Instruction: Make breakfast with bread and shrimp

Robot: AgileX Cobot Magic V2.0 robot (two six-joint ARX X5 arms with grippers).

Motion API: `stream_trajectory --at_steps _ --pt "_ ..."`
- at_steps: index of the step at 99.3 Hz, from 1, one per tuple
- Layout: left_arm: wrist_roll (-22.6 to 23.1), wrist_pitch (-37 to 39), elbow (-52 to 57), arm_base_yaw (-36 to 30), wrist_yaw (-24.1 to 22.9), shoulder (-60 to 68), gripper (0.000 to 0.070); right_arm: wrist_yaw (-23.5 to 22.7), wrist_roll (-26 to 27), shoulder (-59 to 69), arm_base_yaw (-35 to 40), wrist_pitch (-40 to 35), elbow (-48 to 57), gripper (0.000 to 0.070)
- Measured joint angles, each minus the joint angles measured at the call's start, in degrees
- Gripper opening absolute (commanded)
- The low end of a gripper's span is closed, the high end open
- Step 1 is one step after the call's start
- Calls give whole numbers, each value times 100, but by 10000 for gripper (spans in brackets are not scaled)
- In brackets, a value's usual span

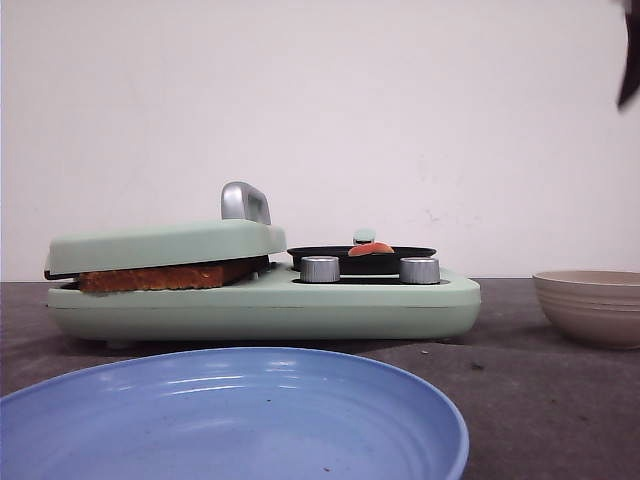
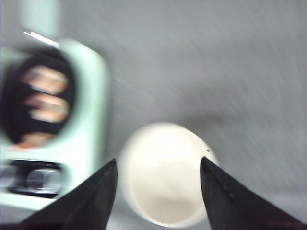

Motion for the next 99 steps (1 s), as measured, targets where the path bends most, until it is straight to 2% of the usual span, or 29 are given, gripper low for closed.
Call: stream_trajectory --at_steps 5,8,15,20,23,25,35,46,70,78,90,99 --pt "-4 72 0 0 17 26 409 -140 -9 -269 4 68 0 324" --pt "-4 125 0 0 20 59 367 -221 -39 -420 9 103 0 295" --pt "-4 225 0 0 20 164 234 -385 -107 -758 52 170 0 147" --pt "-4 332 0 0 28 269 108 -546 -144 -955 66 199 0 38" --pt "-4 398 0 0 44 337 35 -649 -160 -1056 74 197 0 0" --pt "-4 444 0 0 72 385 0 -715 -175 -1115 76 195 0 0" --pt "-13 682 0 0 223 656 0 -1003 -232 -1342 131 208 -22 0" --pt "-85 1023 -2 0 372 997 0 -1034 -247 -1725 382 494 -385 0" --pt "-413 2133 -588 0 446 1161 0 -1071 -258 -3486 1019 2476 -2695 0" --pt "-509 2347 -975 0 306 1056 0 -1051 -240 -4153 1150 2844 -3547 0" --pt "-632 2308 -1576 0 -136 881 0 -931 -66 -4964 1228 2828 -4697 0" --pt "-785 2275 -1932 0 -293 754 0 -916 197 -5362 1228 2734 -5359 0"
